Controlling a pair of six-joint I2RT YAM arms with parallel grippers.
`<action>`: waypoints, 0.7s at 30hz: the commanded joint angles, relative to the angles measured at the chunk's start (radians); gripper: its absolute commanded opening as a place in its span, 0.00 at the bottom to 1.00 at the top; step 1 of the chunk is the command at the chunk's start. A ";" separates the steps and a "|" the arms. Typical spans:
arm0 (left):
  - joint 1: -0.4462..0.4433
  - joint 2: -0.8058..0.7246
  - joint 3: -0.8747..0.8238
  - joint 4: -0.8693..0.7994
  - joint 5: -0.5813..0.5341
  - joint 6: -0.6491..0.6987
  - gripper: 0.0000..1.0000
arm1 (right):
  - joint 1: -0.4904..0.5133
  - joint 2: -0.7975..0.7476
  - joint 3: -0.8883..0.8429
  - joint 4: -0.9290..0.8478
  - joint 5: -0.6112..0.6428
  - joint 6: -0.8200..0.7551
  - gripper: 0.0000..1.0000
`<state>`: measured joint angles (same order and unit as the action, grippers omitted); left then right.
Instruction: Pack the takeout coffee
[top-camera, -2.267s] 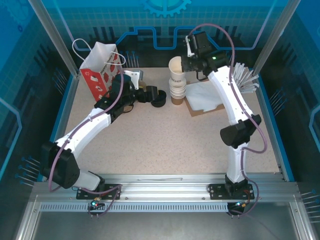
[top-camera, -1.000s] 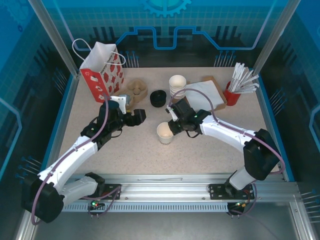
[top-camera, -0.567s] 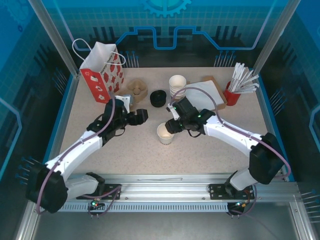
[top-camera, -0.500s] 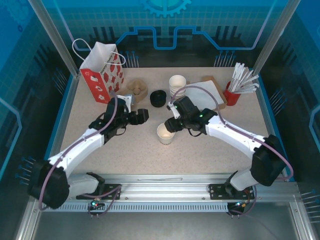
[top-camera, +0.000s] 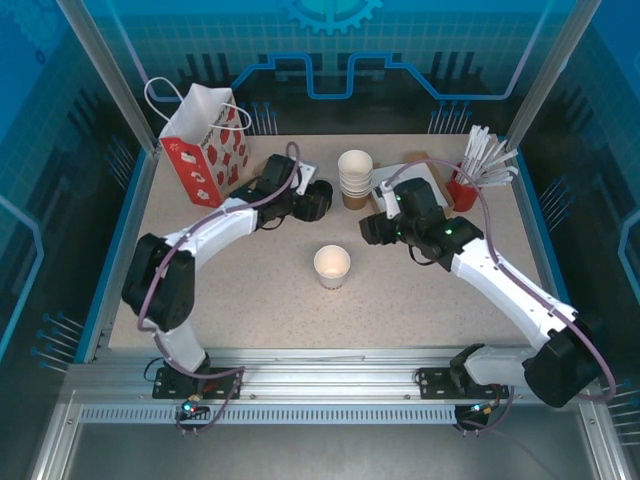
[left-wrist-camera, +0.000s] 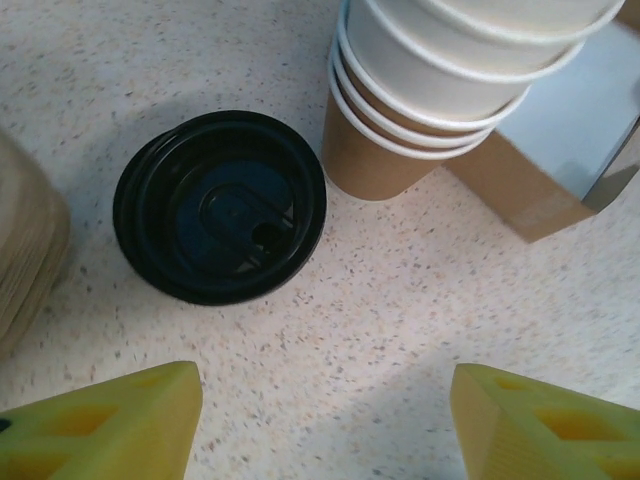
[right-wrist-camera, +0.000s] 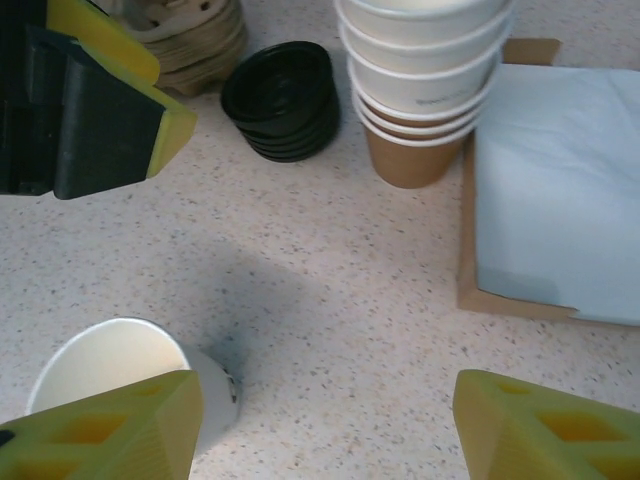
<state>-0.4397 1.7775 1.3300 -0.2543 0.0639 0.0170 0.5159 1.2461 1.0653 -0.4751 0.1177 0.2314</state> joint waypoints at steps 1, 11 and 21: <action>-0.027 0.081 0.068 -0.048 -0.016 0.215 0.66 | -0.047 -0.043 -0.048 0.032 -0.038 0.000 0.69; -0.035 0.213 0.142 0.053 -0.022 0.448 0.65 | -0.096 -0.030 -0.095 0.045 -0.087 -0.006 0.69; -0.034 0.250 0.200 0.034 -0.048 0.511 0.58 | -0.097 -0.007 -0.112 0.056 -0.096 -0.003 0.69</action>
<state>-0.4698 1.9976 1.4826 -0.2199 0.0254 0.4805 0.4305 1.2331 0.9665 -0.4347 0.0402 0.2317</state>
